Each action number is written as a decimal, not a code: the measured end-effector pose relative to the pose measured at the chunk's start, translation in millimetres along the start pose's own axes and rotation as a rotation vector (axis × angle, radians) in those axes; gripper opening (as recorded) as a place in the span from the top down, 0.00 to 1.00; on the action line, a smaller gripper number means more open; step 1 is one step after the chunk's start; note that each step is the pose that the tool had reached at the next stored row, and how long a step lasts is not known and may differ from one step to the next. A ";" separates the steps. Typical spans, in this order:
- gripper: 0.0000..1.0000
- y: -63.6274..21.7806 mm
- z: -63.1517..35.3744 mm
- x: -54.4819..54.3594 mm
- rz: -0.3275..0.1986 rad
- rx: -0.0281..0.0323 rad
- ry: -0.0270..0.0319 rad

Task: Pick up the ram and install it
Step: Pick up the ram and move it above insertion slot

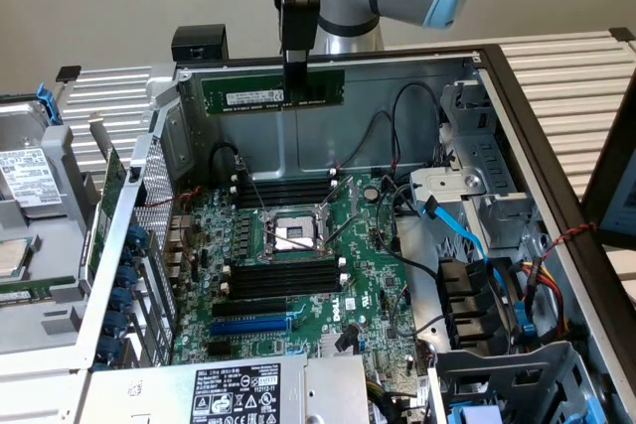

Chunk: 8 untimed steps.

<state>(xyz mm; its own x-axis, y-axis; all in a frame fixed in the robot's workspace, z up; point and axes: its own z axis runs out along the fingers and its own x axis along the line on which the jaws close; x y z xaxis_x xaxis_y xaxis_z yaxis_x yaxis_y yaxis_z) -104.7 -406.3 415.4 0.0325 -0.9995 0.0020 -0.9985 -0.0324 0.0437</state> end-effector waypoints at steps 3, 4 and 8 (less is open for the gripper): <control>0.87 -0.1 4.4 0.0 0.000 0.0003 -0.0079; 0.87 -0.2 5.7 0.0 -0.001 0.0004 -0.0125; 0.87 -0.4 10.2 -0.1 0.004 0.0010 -0.0319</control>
<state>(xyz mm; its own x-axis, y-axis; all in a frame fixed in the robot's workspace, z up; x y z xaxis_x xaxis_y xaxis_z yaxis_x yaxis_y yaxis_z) -104.7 -406.3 405.2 0.0275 -0.9992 -0.0297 -0.9987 -0.0288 0.0428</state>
